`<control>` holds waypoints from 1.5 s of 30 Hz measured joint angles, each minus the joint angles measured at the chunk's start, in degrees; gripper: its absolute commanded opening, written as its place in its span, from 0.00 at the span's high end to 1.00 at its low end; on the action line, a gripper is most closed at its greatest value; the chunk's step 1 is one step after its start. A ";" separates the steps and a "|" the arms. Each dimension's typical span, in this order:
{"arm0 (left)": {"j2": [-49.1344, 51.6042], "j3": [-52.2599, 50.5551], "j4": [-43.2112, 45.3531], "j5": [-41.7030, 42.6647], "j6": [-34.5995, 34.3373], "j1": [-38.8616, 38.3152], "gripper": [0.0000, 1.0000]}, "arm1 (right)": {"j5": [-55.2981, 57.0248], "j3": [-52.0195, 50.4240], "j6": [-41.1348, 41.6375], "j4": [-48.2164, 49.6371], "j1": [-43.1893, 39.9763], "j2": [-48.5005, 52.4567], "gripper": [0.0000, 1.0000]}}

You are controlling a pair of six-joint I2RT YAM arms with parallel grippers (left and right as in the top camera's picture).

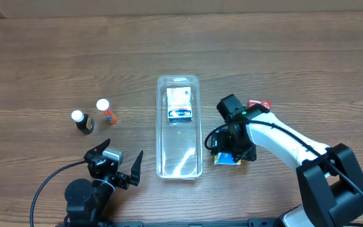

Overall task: Pack container
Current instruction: 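Move the right gripper to the blue-yellow box and grasp it, then place the blue-yellow box into the container beside the white box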

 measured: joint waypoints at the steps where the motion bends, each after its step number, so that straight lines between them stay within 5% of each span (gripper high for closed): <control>1: 0.00 0.00 0.00 0.00 0.00 0.00 0.00 | 0.22 0.02 -0.04 -0.09 -0.02 0.00 0.20; 5: 0.00 0.00 0.02 0.00 0.00 0.00 0.00 | 1.88 4.63 -0.02 -5.64 -0.02 0.02 0.21; 10: 0.00 0.00 0.02 0.00 0.00 0.00 0.00 | 7.23 24.35 -0.15 -17.18 0.44 -0.35 0.21; 14: 0.00 0.00 0.02 0.00 0.00 0.00 0.00 | 9.22 35.76 -0.17 -17.27 4.61 -2.29 0.21; 27: 0.00 0.00 0.02 0.00 0.00 0.00 0.00 | 8.24 29.99 12.57 -7.98 22.05 8.55 0.20; 29: 0.00 0.00 0.02 0.00 0.00 0.00 0.00 | 8.00 29.29 14.29 -7.26 22.45 9.94 0.11; 39: 0.00 0.00 0.02 0.00 0.00 0.00 0.00 | 8.74 34.86 11.21 -8.31 21.33 9.86 0.00; 45: 0.00 0.00 0.02 0.00 0.00 0.00 0.00 | 10.45 41.64 9.03 -17.22 5.95 -0.35 0.00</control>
